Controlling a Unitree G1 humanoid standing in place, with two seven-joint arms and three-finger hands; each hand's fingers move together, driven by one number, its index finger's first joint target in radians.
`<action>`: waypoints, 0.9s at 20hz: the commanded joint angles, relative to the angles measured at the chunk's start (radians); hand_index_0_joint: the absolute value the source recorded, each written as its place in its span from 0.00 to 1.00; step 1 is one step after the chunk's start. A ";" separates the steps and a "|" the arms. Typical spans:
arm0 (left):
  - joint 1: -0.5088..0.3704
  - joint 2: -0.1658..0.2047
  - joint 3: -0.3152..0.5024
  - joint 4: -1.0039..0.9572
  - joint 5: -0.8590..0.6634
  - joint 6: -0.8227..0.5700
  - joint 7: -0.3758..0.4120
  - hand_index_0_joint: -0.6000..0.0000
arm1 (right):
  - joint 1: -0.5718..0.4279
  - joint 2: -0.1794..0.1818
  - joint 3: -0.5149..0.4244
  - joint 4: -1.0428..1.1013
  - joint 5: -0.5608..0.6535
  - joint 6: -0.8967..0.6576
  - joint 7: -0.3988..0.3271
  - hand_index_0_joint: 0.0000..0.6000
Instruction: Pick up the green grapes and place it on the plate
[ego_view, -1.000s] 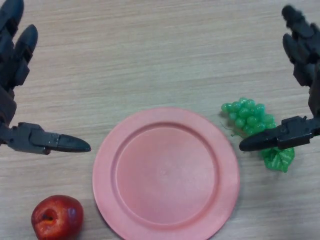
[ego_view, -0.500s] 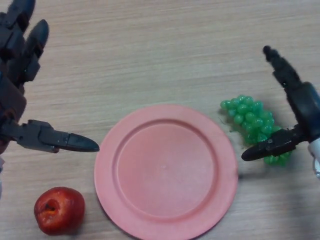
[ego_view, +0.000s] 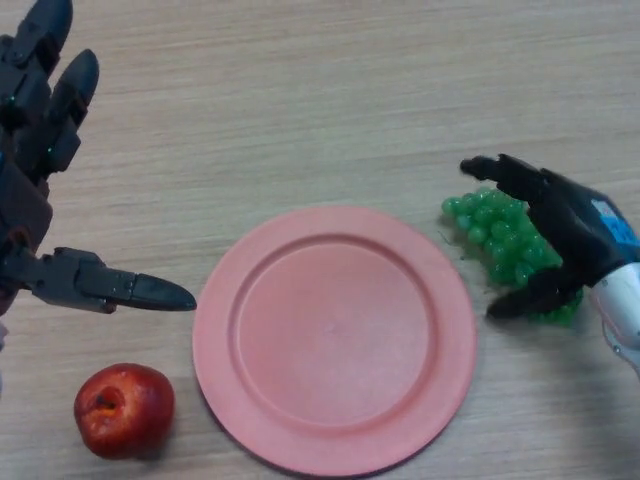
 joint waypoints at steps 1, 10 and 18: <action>-0.021 0.037 0.103 -0.037 -0.020 -0.186 0.016 1.00 | -0.059 -0.038 -0.065 -0.043 0.004 0.014 -0.102 1.00; -0.027 0.040 0.097 -0.043 -0.032 -0.170 0.022 1.00 | -0.022 -0.007 -0.062 -0.427 0.066 0.176 0.071 1.00; -0.031 0.060 0.142 -0.036 -0.090 -0.161 0.032 1.00 | 0.073 0.157 0.271 -1.004 0.343 0.695 0.286 1.00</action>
